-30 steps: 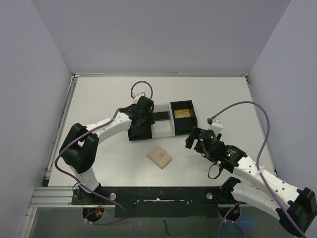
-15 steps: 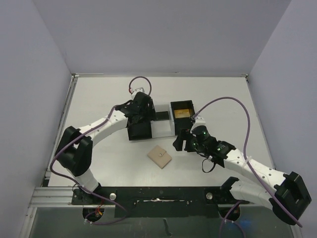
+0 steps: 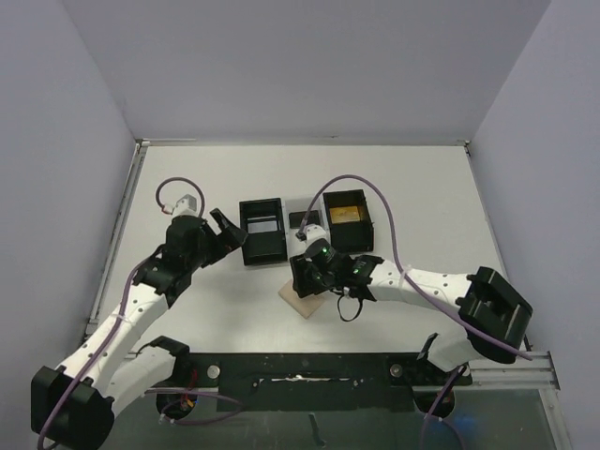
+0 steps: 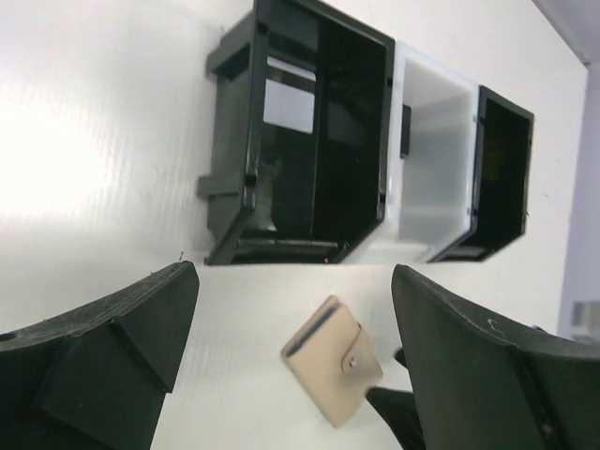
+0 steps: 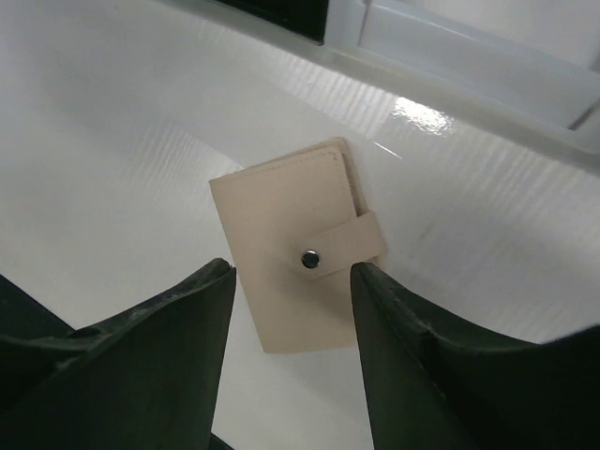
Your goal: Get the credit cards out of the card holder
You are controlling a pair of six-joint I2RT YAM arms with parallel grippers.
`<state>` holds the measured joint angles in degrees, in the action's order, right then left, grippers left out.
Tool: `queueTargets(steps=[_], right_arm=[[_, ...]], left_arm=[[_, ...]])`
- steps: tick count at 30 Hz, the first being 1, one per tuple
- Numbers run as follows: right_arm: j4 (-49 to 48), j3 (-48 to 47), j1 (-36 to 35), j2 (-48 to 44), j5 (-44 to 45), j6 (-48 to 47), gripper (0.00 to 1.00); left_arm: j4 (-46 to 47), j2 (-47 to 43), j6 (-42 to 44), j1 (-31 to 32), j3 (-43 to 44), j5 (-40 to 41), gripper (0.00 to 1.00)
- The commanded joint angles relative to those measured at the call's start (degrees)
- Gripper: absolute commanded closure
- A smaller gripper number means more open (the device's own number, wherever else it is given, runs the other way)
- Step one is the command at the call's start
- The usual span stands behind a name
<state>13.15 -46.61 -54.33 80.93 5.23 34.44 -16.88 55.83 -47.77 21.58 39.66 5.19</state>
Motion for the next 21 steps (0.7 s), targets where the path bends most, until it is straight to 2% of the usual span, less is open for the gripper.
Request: queueTargets(steps=[1,5,9,16,21], right_arm=[[0.43,-5.29,-3.26,4.13,4.92,-1.65,0.49],[3.33,-7.64,-5.41,7.09,7.17,-1.56,0.54],[5.26,-8.04,-6.53,9.42,8.82,-1.37,0.57],[8.75,-10.76,-6.71,15.63,12.84,-0.53,0.58],[11.36,-11.57,-7.12,18.16,15.93,1.86,0.74]], left_arm=[[1.91,-6.60,-4.45,0.04,-3.98,-5.18,0.15],[-0.65,-10.78,-6.75,0.04,-8.09,-6.26,0.16],[-1.13,-13.03,-8.45,0.12,-10.52,-7.41,0.21],[0.10,-9.79,-7.53,0.25,-10.96,-11.11,0.26],[2.38,-6.78,-8.18,2.67,-12.04,-13.20,0.35]])
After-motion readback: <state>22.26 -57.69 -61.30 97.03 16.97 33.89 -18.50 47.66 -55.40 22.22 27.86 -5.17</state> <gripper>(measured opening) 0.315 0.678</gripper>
